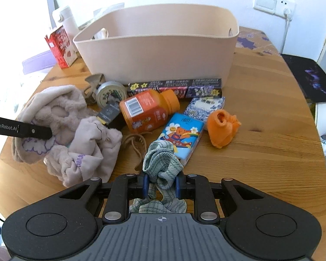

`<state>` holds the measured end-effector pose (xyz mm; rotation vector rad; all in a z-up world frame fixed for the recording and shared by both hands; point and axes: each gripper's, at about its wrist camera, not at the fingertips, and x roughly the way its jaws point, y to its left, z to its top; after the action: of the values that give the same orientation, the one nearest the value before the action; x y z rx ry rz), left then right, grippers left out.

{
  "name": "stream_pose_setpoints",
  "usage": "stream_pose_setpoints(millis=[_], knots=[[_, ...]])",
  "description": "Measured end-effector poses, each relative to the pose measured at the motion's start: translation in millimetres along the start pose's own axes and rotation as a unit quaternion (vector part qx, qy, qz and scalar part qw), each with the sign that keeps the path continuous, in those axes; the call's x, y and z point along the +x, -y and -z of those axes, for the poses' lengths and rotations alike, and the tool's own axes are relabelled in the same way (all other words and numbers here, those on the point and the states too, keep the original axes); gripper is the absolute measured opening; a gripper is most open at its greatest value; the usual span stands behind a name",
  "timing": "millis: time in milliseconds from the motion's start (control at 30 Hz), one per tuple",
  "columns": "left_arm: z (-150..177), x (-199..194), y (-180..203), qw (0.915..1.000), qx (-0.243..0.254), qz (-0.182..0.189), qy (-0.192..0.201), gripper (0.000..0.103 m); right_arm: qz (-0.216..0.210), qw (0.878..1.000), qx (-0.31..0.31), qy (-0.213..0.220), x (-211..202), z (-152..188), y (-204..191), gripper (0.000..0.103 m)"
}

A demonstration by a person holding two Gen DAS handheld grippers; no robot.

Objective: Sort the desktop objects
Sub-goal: 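Lift both items over the beige basket and open both tools to release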

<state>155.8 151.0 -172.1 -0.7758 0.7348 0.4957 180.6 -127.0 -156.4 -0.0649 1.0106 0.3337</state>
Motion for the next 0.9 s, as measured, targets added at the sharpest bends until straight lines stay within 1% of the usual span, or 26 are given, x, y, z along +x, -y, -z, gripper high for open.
stream_pose_setpoints(millis=[200, 433, 567, 733, 900], knots=[[6, -10, -4, 1.0000, -0.001, 0.001, 0.009, 0.018, 0.003, 1.000, -0.004, 0.015, -16, 0, -7, 0.021], [4, -33, -1, 0.9989, 0.002, 0.006, 0.046, 0.018, -0.001, 0.999, -0.018, 0.042, -36, -7, -16, 0.021], [1, -44, 2, 0.9979, -0.003, 0.012, 0.063, 0.018, -0.004, 0.998, -0.024, 0.056, -46, -17, -21, 0.021], [-5, -57, 8, 0.9965, -0.008, 0.018, 0.081, 0.018, -0.009, 0.996, -0.035, 0.086, -64, -31, -27, 0.021], [-13, -75, 19, 0.9931, 0.001, 0.023, 0.115, 0.018, 0.000, 0.991, -0.070, 0.112, -81, -46, -29, 0.021]])
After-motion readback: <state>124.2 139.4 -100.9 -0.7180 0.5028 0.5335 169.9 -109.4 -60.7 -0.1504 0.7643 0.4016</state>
